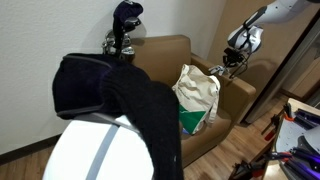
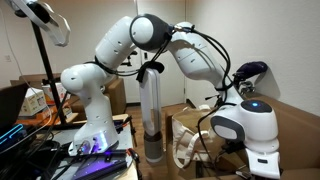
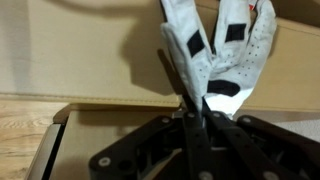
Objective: Pick up the glove from the right armrest of the sofa and place it inside the white bag
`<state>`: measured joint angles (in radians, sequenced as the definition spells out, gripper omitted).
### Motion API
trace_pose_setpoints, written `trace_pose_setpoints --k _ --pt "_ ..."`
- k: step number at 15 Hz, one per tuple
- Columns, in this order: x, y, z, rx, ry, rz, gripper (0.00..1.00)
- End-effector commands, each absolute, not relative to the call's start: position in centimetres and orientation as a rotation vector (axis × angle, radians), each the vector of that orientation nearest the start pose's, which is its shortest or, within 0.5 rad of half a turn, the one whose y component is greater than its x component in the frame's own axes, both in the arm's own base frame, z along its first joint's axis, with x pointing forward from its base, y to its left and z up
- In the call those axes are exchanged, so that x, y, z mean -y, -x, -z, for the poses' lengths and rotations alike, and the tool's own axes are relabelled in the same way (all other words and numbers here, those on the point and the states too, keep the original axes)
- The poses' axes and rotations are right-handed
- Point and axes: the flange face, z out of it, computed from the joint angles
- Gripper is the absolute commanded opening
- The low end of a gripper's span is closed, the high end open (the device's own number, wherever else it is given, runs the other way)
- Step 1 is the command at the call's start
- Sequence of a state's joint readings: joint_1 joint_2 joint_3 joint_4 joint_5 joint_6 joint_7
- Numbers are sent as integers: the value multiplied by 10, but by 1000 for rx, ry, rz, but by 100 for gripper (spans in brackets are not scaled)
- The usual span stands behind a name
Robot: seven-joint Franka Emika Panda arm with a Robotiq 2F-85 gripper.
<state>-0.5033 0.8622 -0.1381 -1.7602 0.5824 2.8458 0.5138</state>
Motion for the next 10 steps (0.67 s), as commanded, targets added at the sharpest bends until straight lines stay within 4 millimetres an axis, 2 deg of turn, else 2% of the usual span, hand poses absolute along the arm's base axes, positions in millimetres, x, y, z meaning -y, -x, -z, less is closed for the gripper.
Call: trace_pose_setpoints --k 1,3,7,10 --pt "394 -518 -135 -2112 2177 434 6" --pt "370 -523 -154 -2021 2264 460 8" --pt "305 -528 -203 -1804 2437 521 8" --pt "261 -522 -251 -1654 2510 653 8"
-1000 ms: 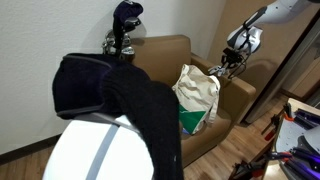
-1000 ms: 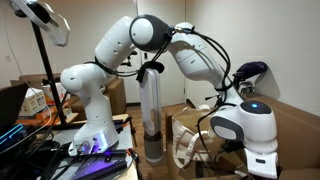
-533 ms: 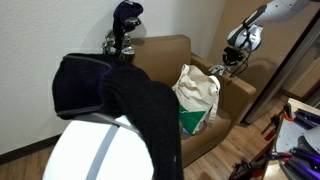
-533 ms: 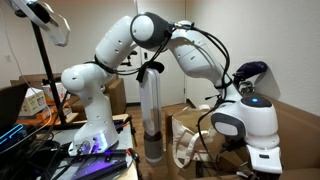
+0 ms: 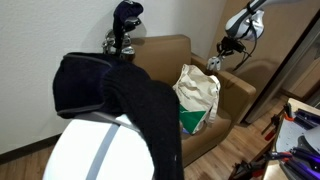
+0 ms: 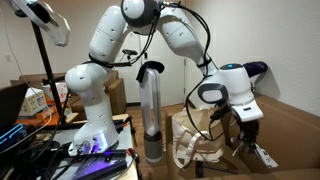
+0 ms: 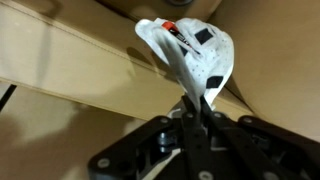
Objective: Pick up the glove from the right armrest of the sofa and place it inside the white bag
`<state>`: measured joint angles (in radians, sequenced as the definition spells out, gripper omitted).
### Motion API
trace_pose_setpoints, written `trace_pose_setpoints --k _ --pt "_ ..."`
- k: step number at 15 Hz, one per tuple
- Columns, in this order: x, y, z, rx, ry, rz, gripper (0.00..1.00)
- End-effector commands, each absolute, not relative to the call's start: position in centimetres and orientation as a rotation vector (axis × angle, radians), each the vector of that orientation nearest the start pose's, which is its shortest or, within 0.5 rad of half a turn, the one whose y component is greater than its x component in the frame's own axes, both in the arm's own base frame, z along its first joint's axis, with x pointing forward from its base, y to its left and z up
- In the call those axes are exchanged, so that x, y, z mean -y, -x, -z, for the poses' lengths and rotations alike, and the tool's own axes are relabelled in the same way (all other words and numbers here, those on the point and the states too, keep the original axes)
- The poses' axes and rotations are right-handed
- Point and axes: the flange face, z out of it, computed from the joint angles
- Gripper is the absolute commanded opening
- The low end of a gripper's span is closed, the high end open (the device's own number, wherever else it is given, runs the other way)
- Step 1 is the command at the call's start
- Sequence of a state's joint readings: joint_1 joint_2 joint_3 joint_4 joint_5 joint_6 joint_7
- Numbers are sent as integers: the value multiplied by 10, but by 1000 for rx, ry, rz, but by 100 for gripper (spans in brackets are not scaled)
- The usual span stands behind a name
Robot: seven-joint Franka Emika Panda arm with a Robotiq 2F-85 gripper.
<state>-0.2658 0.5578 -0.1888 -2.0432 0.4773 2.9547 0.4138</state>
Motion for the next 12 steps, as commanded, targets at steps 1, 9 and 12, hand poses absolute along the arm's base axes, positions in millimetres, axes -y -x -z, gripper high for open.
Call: trace_pose_setpoints --k 1,9,12 --pt "250 -517 -266 -1609 2528 681 7" --pt "176 -418 -321 -1206 2773 644 8" --pt "130 -374 -298 -982 2891 541 7"
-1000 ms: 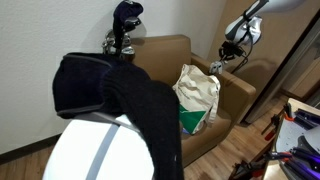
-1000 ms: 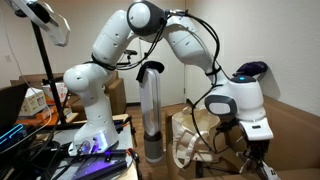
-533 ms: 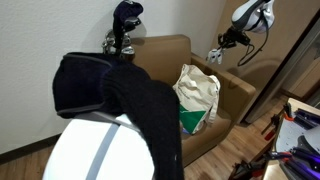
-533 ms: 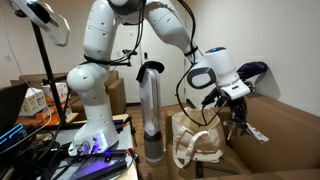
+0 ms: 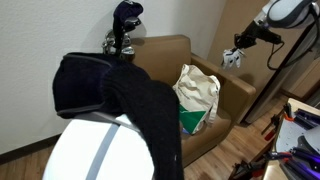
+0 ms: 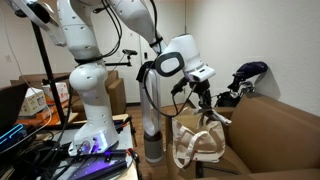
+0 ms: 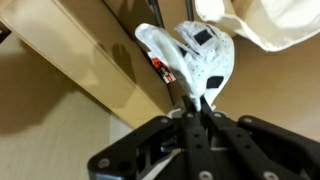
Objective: Pick up the glove from the right armrest of the sofa and place it inside the white bag
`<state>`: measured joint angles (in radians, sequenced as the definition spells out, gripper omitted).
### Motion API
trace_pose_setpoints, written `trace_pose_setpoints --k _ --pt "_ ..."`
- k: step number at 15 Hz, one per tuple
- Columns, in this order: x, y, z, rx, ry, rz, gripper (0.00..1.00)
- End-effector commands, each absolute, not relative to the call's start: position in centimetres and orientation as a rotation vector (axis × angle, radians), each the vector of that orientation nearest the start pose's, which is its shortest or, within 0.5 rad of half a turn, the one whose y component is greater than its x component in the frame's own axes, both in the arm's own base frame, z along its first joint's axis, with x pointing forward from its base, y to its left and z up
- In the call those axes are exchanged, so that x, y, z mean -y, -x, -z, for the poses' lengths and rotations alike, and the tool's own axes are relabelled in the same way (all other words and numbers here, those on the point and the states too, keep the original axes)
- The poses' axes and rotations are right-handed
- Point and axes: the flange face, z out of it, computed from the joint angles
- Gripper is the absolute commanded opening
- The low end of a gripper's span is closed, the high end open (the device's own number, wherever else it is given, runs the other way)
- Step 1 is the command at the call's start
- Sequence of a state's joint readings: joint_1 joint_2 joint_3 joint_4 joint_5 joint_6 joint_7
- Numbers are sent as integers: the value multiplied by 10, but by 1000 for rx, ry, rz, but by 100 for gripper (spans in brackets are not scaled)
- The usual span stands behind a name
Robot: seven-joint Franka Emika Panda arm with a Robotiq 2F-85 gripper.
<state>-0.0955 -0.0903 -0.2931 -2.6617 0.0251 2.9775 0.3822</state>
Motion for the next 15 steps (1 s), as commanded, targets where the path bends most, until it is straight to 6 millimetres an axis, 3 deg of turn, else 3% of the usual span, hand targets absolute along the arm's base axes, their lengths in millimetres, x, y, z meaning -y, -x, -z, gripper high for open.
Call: trace_pose_setpoints --k 1,2,4,5,7,10,15 --pt "115 -363 -287 -924 2921 494 8" --pt "108 -394 -285 -868 2947 436 7" --pt "84 -384 -264 -801 3000 361 8" --pt "97 -386 -279 -865 2956 428 8" --pt "81 -389 -269 -804 2986 383 8" --pt "75 -392 -266 -778 2987 393 7" --pt "16 -414 -263 -488 3040 399 8"
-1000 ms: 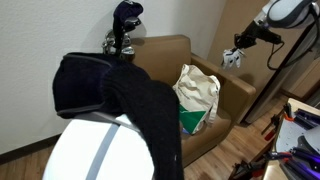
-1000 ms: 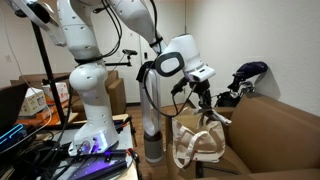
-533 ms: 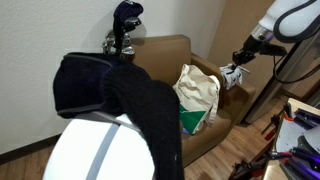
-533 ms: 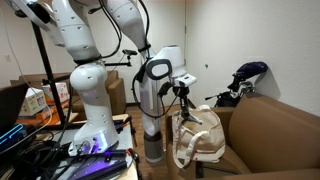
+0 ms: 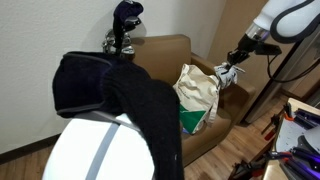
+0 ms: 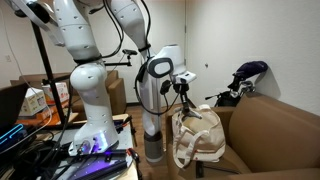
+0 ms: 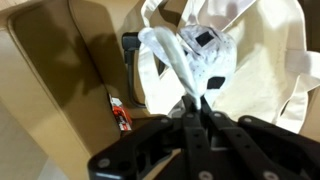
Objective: Pick up the glove from the right armrest of the sofa and place it inside the white bag
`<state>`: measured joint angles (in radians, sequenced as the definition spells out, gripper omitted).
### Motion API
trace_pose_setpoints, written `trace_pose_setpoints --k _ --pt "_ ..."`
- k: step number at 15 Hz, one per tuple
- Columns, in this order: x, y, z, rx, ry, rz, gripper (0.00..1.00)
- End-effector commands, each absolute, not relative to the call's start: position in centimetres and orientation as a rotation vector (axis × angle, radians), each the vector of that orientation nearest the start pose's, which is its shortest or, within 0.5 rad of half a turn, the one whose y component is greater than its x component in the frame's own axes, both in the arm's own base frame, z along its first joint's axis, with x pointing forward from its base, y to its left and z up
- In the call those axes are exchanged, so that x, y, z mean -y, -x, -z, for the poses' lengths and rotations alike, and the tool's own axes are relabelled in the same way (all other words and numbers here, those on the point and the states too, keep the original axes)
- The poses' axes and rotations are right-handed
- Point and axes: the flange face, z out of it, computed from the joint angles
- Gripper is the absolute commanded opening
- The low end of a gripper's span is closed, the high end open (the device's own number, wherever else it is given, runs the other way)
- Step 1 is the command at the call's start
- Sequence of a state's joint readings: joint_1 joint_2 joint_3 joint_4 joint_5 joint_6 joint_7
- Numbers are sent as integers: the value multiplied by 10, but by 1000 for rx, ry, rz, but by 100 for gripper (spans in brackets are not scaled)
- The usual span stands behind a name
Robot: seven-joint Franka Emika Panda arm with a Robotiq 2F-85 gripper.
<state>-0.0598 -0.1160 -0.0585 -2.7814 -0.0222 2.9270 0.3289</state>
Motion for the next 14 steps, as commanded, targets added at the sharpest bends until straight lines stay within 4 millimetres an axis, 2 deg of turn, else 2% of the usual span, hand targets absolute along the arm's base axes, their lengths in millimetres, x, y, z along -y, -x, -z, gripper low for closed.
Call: trace_pose_setpoints --k 1,4,7,9,11,14 --pt "3 -418 -258 -393 3056 402 8" --pt "-14 -432 -234 -160 3084 466 7" --pt "-11 -451 -212 2 3076 592 8" --pt "-13 -461 -195 14 3064 600 8" --pt "-6 -468 -174 43 3070 603 7" --pt "-1 -472 -145 86 3067 582 7"
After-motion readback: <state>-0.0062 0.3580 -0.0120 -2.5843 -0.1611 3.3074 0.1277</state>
